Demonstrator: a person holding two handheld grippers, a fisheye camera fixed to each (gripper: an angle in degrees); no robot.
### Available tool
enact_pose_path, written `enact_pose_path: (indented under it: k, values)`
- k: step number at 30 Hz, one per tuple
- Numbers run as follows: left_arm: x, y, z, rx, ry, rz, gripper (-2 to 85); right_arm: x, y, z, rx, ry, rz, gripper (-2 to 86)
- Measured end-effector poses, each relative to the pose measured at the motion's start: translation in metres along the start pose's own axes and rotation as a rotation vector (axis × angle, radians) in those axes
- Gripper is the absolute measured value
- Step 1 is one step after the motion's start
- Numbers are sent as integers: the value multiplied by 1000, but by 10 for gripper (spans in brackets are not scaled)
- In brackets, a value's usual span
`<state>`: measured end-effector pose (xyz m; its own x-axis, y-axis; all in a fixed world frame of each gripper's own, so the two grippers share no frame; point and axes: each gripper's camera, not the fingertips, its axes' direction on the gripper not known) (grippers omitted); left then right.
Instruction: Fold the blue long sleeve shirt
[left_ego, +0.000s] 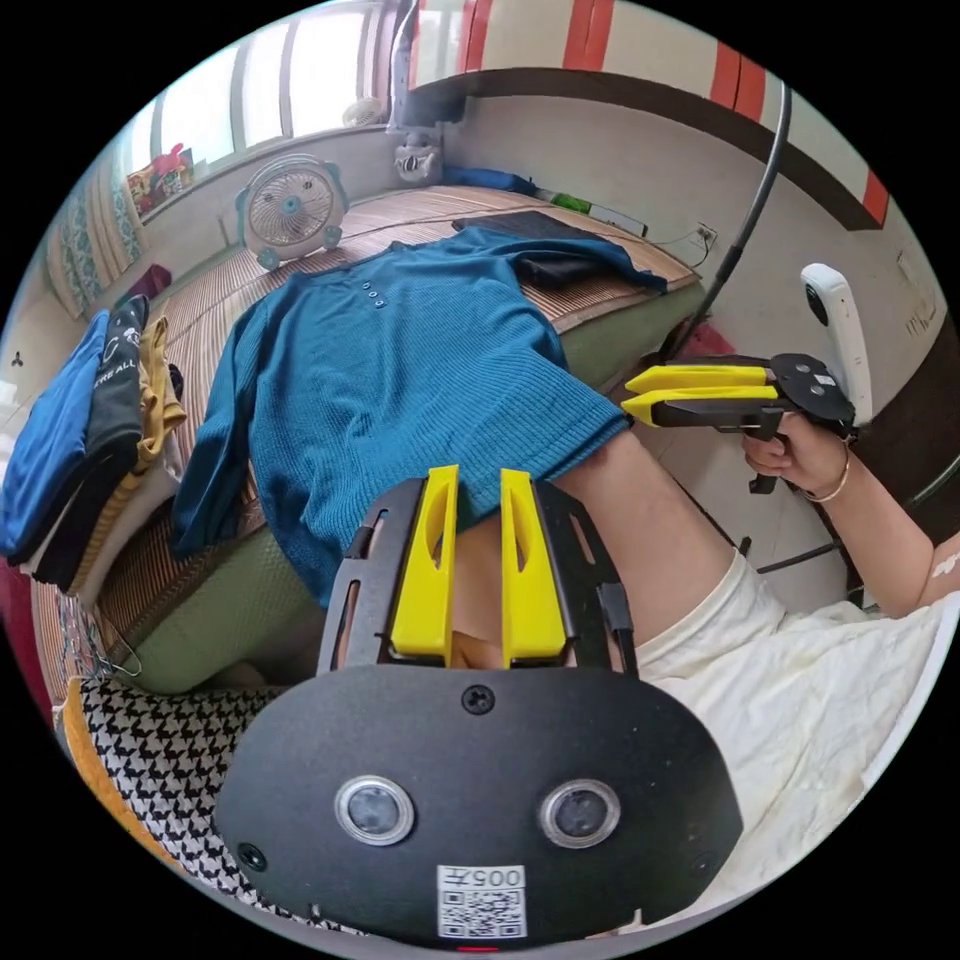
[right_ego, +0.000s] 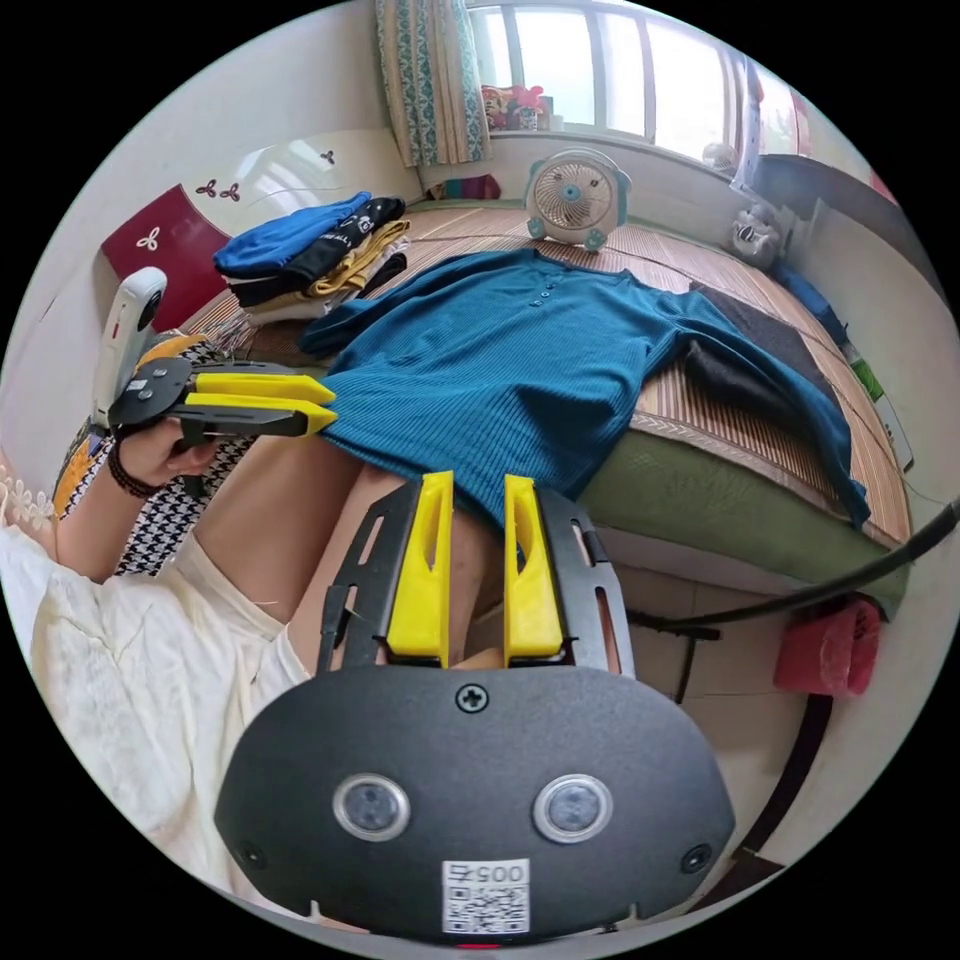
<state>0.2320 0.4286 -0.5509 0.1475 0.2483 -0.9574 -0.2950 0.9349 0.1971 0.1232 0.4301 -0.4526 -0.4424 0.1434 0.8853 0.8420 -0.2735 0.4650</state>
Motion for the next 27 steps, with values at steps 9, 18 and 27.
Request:
enact_pose_path:
  k: [9,18,27]
  values:
    - [13,16,-4,27,-27,34,83,-16,41,-11,10,49,48,58]
    - [21,30,-15,37,-77,32,75,-20,66,-25,47,63,73,60]
    - [14,41,-27,50,-51,0,64,-19,81,-40,87,36,101,57]
